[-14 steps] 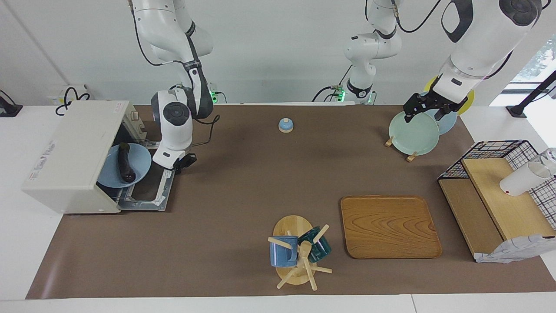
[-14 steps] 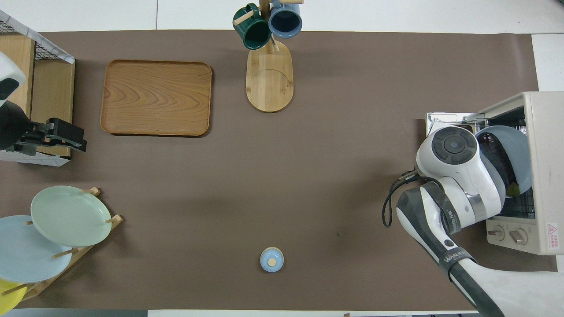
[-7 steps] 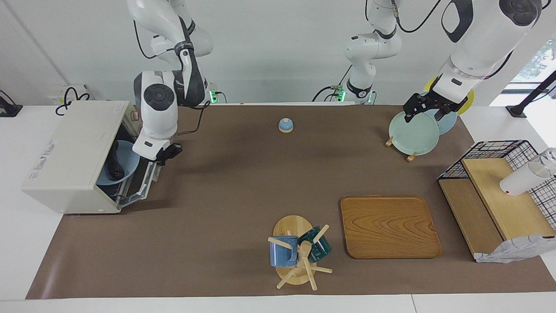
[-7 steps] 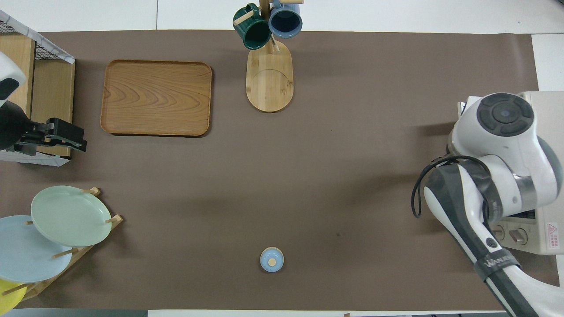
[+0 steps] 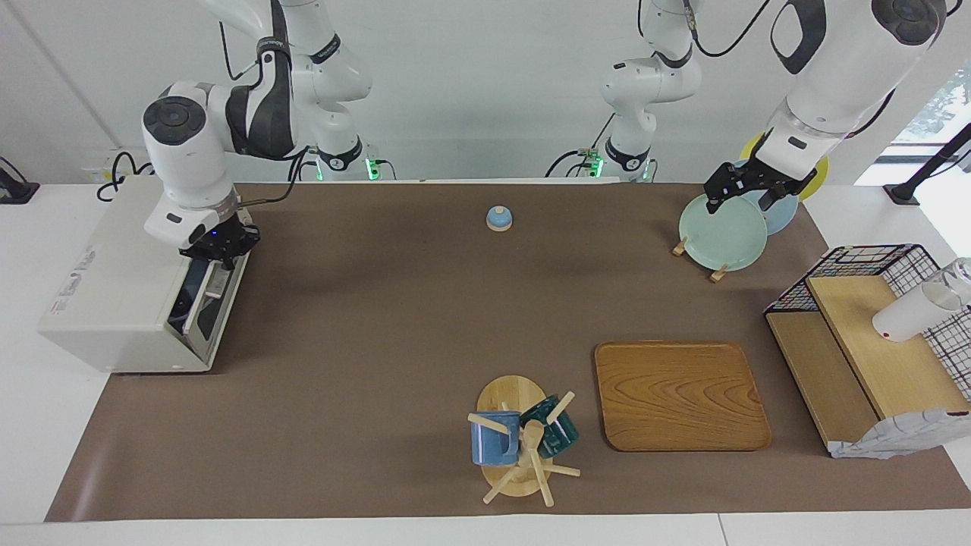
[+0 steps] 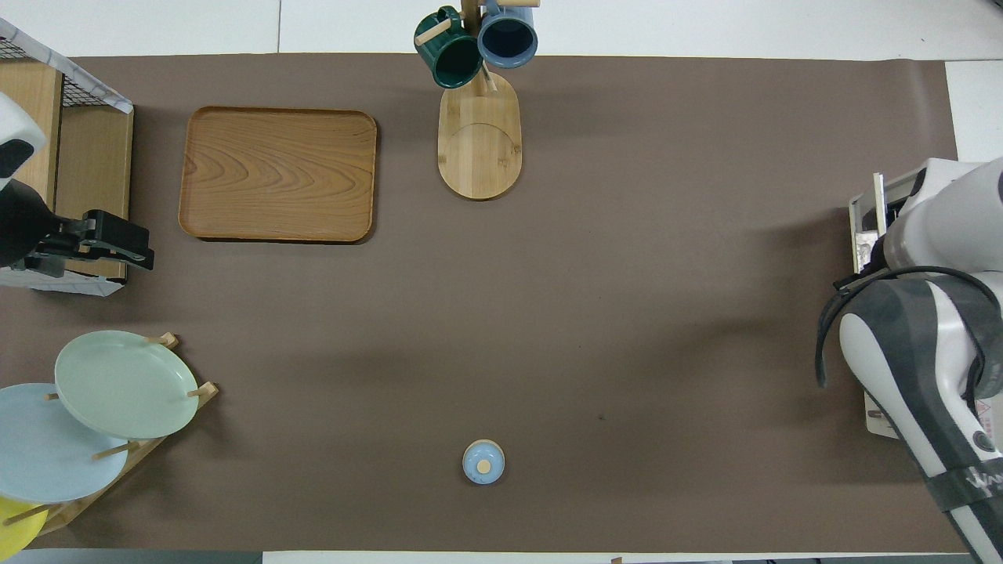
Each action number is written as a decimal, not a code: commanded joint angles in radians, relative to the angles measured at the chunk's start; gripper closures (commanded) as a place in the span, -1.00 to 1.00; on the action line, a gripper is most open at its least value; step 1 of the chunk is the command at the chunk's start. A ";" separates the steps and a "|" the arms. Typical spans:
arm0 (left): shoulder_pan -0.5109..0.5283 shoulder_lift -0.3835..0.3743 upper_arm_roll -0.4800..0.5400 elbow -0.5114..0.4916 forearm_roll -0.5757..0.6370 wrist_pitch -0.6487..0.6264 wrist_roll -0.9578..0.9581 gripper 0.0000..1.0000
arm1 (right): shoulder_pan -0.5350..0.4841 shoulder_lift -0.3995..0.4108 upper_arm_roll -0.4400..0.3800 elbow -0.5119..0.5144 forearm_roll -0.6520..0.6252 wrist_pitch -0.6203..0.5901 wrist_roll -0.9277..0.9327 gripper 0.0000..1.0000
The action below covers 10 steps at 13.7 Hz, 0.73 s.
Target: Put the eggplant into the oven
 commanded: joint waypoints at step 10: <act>0.009 -0.017 -0.003 -0.013 0.010 0.008 0.001 -1.00 | -0.036 0.033 -0.007 0.120 0.051 -0.152 -0.045 0.01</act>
